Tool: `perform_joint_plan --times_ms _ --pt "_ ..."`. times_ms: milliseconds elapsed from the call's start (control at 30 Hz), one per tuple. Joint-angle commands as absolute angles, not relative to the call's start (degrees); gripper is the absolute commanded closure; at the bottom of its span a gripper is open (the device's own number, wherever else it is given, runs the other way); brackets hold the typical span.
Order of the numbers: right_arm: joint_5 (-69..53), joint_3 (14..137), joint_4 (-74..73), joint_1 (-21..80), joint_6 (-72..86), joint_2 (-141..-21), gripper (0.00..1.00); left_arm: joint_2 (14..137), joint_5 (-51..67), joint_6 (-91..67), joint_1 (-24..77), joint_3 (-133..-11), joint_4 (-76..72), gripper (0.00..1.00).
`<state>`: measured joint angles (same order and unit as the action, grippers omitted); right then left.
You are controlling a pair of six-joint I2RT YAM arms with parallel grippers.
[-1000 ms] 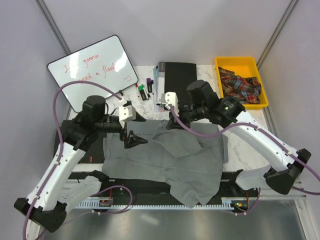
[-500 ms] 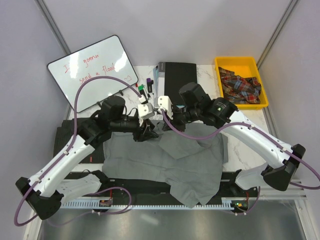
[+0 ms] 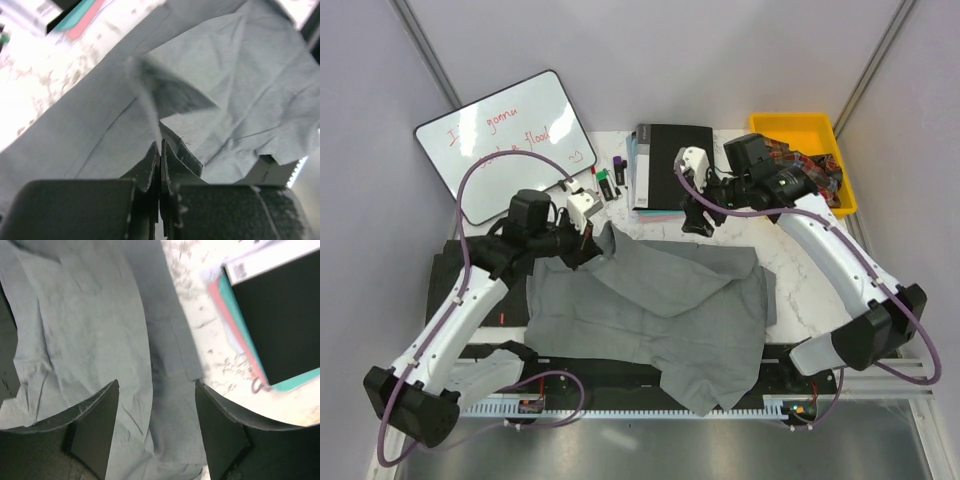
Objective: Fold and stack the long sleeve shirts
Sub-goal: Fold the shirt
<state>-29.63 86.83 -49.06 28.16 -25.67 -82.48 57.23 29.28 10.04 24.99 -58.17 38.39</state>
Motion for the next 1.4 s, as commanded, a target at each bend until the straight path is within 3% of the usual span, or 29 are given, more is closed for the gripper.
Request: perform_joint_plan --times_ms 0,267,667,867,1200,1367 --pt "-31.7 85.9 -57.3 25.9 -32.1 -89.2 0.32 61.3 26.0 9.3 21.9 -57.2 39.6 0.98" --pt "-24.7 81.1 -61.3 23.4 -38.3 -94.1 0.44 67.1 25.2 17.0 17.2 -52.9 35.8 0.98" --pt "-20.7 74.4 -63.5 18.4 -45.8 -98.0 0.43 71.5 23.3 20.9 16.7 -51.2 30.2 0.98" --pt "-18.7 71.5 -60.3 15.7 -48.1 -96.2 0.55 70.4 24.2 21.9 15.7 -51.6 30.2 0.98" --pt "-20.7 67.3 -60.4 15.8 -52.5 -92.9 0.54 71.5 22.8 22.0 15.6 -53.6 30.7 0.98" --pt "-19.0 65.9 -58.3 15.8 -52.3 -93.9 0.58 72.2 22.1 21.8 15.4 -54.2 30.8 0.98"
